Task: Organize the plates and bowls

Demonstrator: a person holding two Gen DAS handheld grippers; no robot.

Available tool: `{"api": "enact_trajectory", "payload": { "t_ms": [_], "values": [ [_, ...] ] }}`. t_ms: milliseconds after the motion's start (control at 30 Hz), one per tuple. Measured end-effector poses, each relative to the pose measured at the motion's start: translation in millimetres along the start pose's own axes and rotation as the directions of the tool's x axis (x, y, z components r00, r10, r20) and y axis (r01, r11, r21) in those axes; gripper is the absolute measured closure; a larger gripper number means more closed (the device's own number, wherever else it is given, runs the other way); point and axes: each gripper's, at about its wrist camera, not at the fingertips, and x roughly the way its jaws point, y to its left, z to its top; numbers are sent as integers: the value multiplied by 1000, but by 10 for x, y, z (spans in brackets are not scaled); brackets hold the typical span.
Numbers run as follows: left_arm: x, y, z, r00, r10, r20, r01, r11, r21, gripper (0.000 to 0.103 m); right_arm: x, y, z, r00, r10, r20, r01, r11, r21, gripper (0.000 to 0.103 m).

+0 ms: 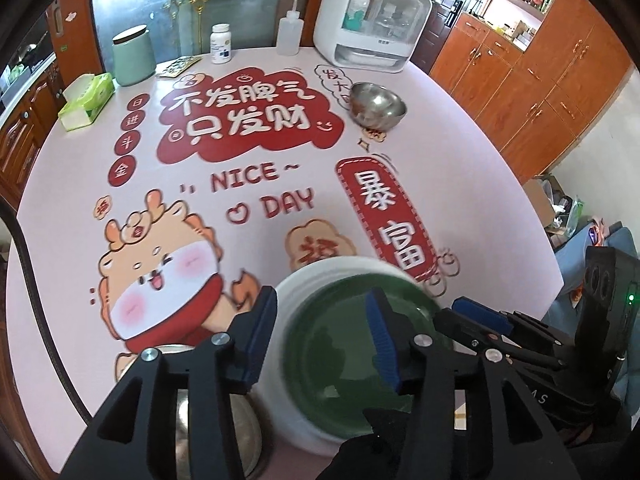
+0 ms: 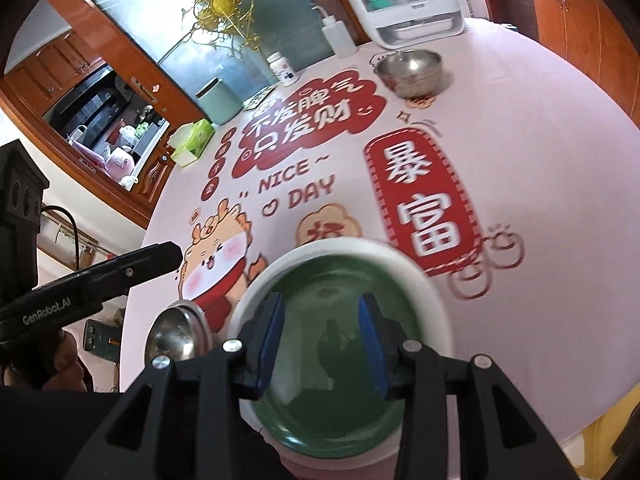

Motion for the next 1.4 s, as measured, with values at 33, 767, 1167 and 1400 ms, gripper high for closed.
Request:
{"api": "enact_trajectory", "payload": {
  "t_ms": [33, 767, 1167, 1400],
  "values": [
    [19, -71, 30, 1000, 1, -1, -1, 1000, -2, 57, -24, -61, 30, 1000, 1, -2, -1, 1000, -2, 64],
    [647, -918, 765, 994, 103, -23, -105, 984, -142, 46, -240, -1176, 1111, 1000, -12, -21, 9, 994, -108, 47],
    [978, -994, 1428, 984, 173, -34, -176, 971, -162, 45, -167, -1405, 2030, 999, -10, 42, 16, 989, -148, 46],
    [1114, -942, 1815, 980, 194, -36, -197, 959, -203, 45, 24, -1455, 2551, 998, 18, 66, -7, 988, -157, 46]
  ]
}}
